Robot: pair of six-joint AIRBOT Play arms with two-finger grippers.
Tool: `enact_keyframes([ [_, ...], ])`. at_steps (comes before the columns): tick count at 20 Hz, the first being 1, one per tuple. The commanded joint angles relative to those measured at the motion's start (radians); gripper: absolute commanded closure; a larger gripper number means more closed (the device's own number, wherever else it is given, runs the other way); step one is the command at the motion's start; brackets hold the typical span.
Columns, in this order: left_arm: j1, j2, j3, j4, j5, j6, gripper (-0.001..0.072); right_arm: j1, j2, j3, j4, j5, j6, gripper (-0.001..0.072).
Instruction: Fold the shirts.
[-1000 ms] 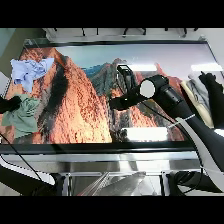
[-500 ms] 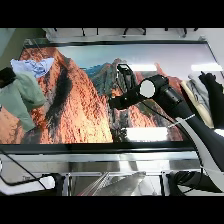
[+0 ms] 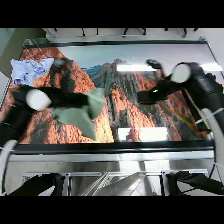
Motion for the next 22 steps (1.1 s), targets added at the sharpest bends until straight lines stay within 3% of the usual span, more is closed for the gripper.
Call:
enact_keyframes([
  [1,-0.274,-0.073,-0.087,-0.003,0.228,-0.180,0.0692,-0.185,0.049,-0.001,-0.007,0.063,-0.047,0.0692],
  [6,-0.402,-0.283,-0.061,-0.163,0.364,-0.199,0.0690,-0.347,0.035,-0.013,-0.008,0.126,-0.058,0.0691],
  [7,-0.405,-0.312,-0.033,-0.183,0.341,-0.196,0.0574,-0.361,0.027,-0.013,-0.007,0.126,-0.058,0.0691],
  [8,-0.404,-0.339,0.003,-0.183,0.299,-0.196,0.0225,-0.371,0.018,-0.013,-0.007,0.125,-0.058,0.0691],
  [9,-0.396,-0.359,0.042,-0.182,0.253,-0.194,0.0005,-0.377,0.005,-0.013,-0.003,0.122,-0.058,0.0691],
  [10,-0.381,-0.372,0.088,-0.183,0.192,-0.171,0.0002,-0.376,-0.007,-0.013,-0.002,0.105,-0.058,0.0692],
  [13,-0.315,-0.352,0.206,-0.166,-0.054,0.005,0.0002,-0.376,-0.037,-0.013,0.047,0.097,-0.058,0.0691],
  [16,-0.190,-0.221,0.236,0.026,-0.307,0.097,0.0002,-0.370,-0.045,-0.013,0.144,0.196,-0.139,0.0691],
  [19,0.040,-0.043,0.108,0.128,-0.333,0.117,0.0002,-0.349,-0.030,-0.013,0.204,0.186,-0.148,0.0691],
  [22,0.351,0.056,-0.085,-0.050,-0.279,0.168,0.0003,-0.287,-0.027,-0.013,0.222,0.132,-0.148,0.0692],
])
